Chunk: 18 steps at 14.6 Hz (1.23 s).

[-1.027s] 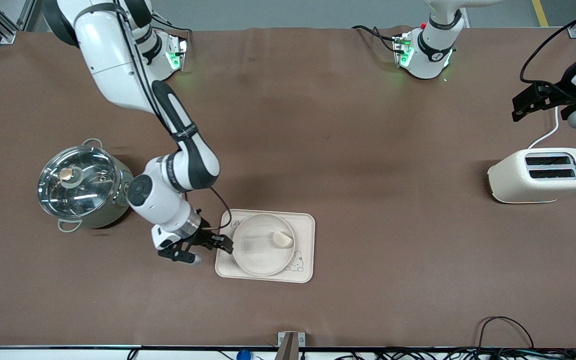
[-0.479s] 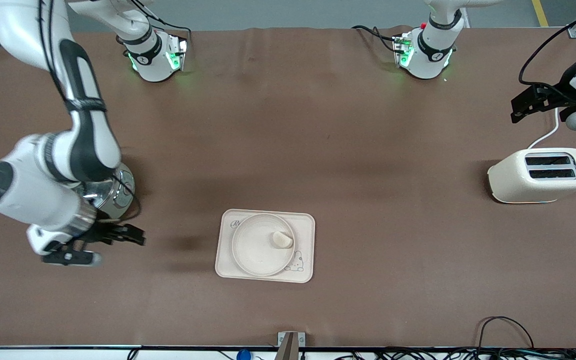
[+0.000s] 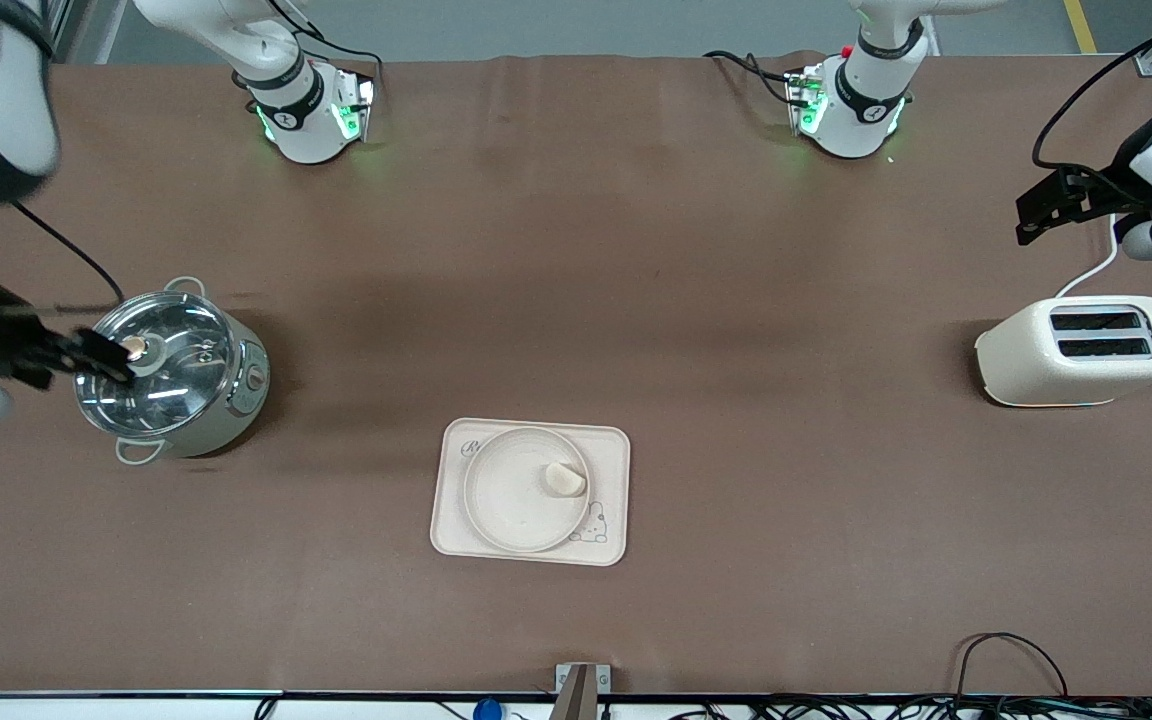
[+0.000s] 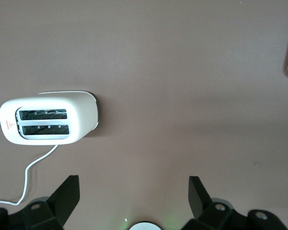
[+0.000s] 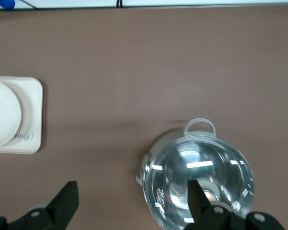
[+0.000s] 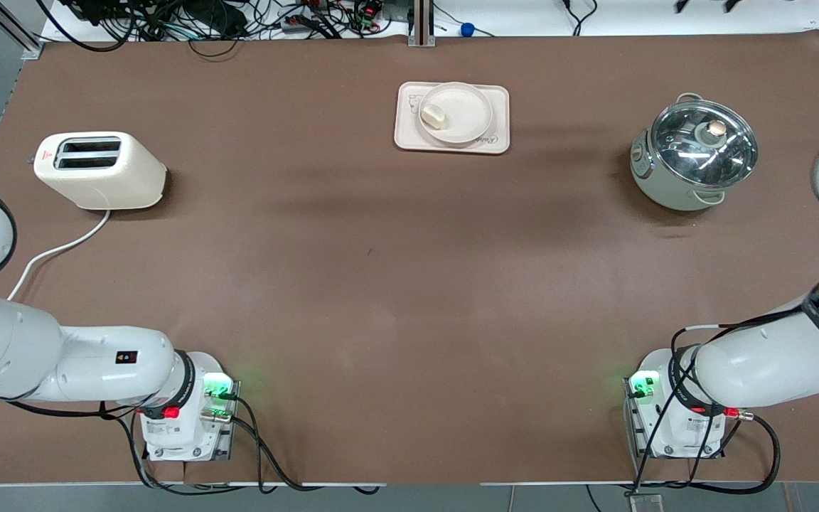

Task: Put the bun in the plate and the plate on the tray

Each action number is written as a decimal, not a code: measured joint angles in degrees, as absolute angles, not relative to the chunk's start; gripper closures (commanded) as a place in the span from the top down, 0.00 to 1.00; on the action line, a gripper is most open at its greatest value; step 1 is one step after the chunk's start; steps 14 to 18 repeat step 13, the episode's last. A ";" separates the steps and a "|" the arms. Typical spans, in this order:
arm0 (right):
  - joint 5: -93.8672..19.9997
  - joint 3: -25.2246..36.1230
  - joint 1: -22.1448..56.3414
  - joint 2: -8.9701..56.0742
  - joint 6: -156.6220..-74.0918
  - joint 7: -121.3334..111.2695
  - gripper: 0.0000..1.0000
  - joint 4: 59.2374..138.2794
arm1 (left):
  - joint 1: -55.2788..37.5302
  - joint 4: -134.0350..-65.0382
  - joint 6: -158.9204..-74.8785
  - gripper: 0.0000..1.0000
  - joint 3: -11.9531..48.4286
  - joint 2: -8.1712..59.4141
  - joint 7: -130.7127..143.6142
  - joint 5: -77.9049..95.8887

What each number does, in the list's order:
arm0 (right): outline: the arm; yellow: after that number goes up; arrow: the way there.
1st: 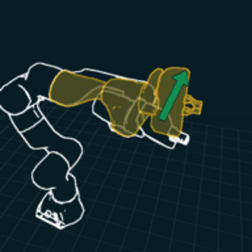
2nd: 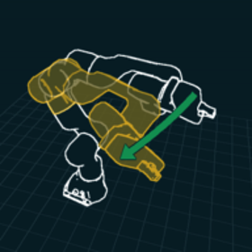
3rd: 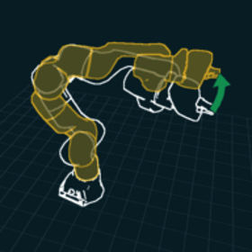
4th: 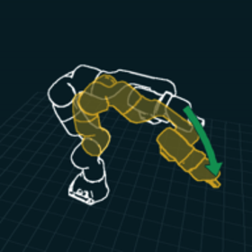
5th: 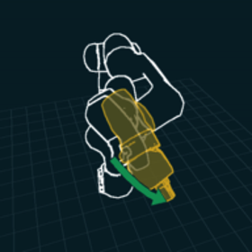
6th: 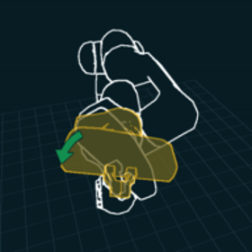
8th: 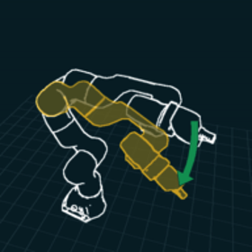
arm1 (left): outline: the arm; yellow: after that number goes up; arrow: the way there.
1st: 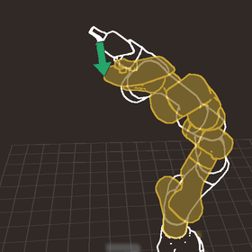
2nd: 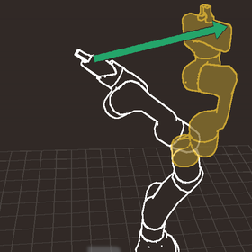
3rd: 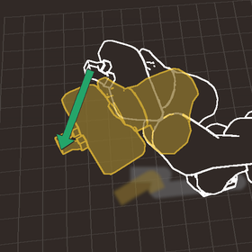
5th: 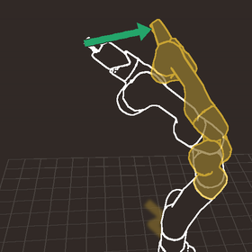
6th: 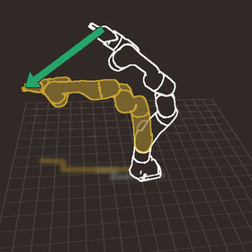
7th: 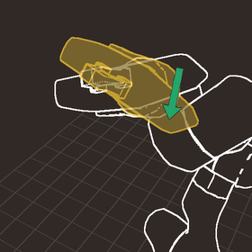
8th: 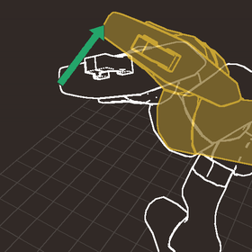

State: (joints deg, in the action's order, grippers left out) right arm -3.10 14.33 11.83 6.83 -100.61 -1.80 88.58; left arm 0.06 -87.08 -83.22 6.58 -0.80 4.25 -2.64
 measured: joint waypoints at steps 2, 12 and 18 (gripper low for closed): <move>-2.39 14.37 11.49 -0.82 -99.09 -1.87 1.00 93.97 | -0.04 -87.09 -83.22 1.00 6.84 -0.53 4.25 -2.64; 1.61 13.20 11.54 -5.51 -92.08 -1.87 1.00 92.15 | -0.84 -86.58 -83.25 1.00 7.39 0.68 4.29 -2.64; 2.59 13.17 11.66 -3.68 -92.08 -1.87 1.00 90.35 | -0.84 -86.51 -83.25 1.00 7.39 0.75 4.30 -2.64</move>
